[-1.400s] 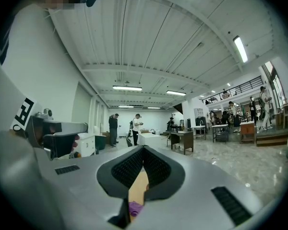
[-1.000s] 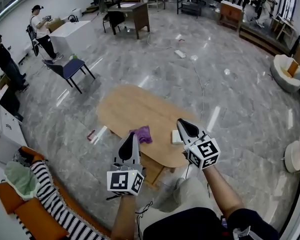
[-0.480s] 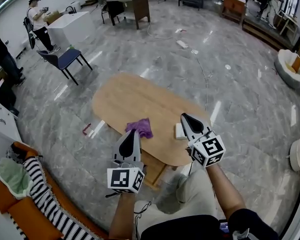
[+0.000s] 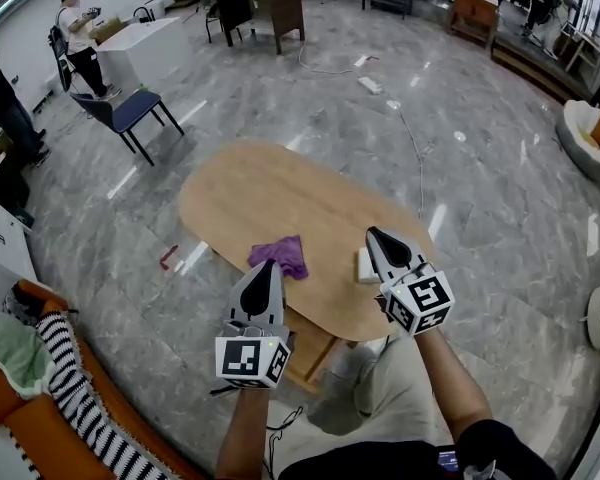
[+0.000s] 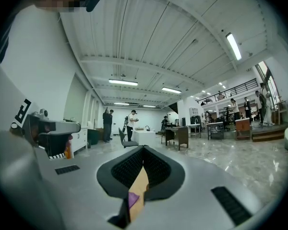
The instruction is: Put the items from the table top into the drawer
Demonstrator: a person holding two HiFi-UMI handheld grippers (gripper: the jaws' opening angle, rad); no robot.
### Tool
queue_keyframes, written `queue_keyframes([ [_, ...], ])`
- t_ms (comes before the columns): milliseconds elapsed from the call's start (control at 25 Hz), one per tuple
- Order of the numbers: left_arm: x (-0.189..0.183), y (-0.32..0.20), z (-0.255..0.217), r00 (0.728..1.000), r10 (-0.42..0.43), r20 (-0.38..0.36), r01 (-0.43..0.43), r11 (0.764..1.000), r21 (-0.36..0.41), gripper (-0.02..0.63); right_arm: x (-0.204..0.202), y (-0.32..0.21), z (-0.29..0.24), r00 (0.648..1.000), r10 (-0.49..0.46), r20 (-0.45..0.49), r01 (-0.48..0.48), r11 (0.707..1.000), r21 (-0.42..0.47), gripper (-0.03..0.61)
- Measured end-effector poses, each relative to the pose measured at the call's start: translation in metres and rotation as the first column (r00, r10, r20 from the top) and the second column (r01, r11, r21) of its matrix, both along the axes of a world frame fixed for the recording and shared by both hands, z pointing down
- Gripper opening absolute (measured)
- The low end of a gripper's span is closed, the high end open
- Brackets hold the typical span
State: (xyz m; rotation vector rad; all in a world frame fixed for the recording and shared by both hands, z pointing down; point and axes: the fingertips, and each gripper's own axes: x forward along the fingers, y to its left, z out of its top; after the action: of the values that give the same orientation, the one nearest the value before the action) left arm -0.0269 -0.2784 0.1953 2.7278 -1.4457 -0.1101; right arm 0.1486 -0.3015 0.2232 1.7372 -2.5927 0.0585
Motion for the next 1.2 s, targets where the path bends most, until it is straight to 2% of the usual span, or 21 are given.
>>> queue_keyframes([
  [360, 0.003, -0.014, 0.047, 1.000, -0.005, 0.001, 0.005, 1.000, 0.005, 0.005, 0.008, -0.018, 0.049, 1.000, 0.001, -0.007, -0.001, 1.000, -0.001, 0.014],
  [600, 0.014, -0.014, 0.086, 0.999, 0.026, 0.027, -0.026, 1.000, 0.014, 0.005, 0.011, -0.020, 0.085, 1.000, 0.003, -0.017, -0.003, 1.000, 0.000, 0.014],
  [800, 0.015, -0.015, 0.109, 0.999, 0.029, 0.020, -0.030, 0.999, 0.024, 0.003, 0.011, -0.023, 0.110, 1.000, -0.003, -0.027, 0.003, 1.000, 0.002, 0.014],
  [1200, 0.008, -0.019, 0.163, 0.999, 0.042, 0.033, -0.044, 0.997, 0.061, 0.004, 0.007, -0.033, 0.152, 0.999, -0.002, -0.042, 0.004, 0.999, 0.046, 0.014],
])
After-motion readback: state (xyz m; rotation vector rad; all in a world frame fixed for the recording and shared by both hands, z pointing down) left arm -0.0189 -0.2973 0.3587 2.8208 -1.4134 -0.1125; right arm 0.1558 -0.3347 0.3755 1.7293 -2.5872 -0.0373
